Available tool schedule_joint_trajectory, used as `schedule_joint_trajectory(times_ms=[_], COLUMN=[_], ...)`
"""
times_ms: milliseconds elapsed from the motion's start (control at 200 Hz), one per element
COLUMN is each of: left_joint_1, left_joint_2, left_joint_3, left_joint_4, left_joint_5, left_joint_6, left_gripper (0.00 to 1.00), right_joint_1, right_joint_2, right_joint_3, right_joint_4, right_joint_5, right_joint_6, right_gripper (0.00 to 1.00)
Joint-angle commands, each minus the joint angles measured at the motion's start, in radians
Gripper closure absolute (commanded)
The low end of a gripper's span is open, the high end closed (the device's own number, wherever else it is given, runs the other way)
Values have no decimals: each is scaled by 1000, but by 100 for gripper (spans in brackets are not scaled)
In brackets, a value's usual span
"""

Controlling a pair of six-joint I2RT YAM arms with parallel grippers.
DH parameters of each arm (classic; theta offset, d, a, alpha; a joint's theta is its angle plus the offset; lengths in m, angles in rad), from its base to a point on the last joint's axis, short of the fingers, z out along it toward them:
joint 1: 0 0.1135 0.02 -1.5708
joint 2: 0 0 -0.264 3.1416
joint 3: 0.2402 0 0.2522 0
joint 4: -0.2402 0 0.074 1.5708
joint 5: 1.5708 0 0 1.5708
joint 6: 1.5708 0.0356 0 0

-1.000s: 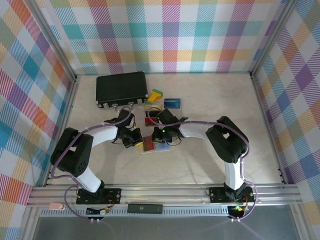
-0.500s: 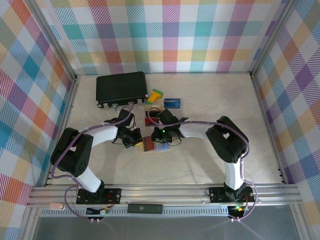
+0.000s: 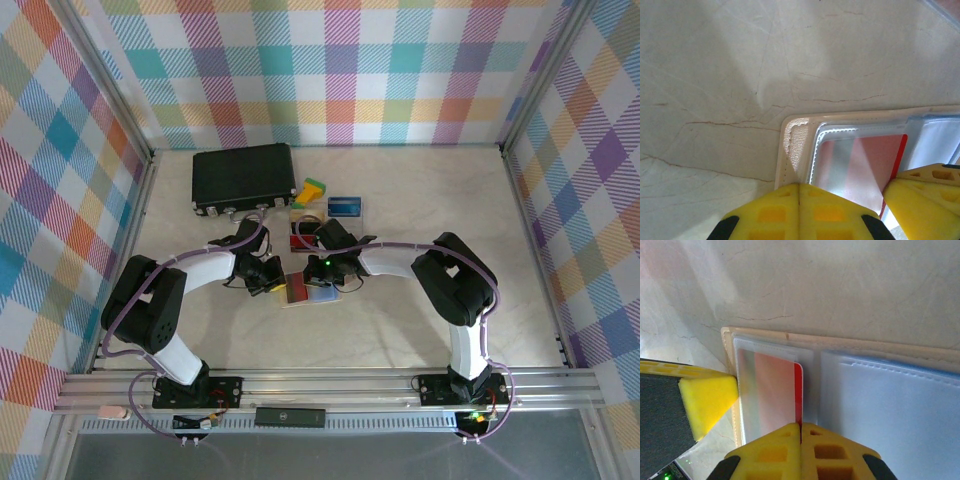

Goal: Take the credit cards out of the card holder

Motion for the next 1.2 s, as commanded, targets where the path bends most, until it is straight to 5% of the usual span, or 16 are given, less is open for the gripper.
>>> schedule_joint_trajectory(times_ms=[0, 255, 615, 885, 1200], left_joint_1=[-10, -40, -40, -40, -41], left_joint_2=[-46, -51, 13, 42, 43], left_joint_3=[13, 30, 12, 0, 4], left_joint_4=[-42, -9, -61, -53, -61], left_joint_5=[-6, 49, -94, -100, -106], left_joint_6=[12, 13, 12, 14, 19], left_gripper=[97, 94, 97, 98, 98], right_joint_1=[-1, -1, -1, -1, -1], right_joint_2=[-21, -11, -46, -59, -65], right_joint_3=[-11, -6, -59, -78, -77], right_joint_4=[-9, -2, 61, 107, 90], right_joint_5=[-6, -14, -10, -37, -20], right_joint_6=[-8, -3, -13, -18, -17], right_gripper=[96, 96, 94, 91, 98])
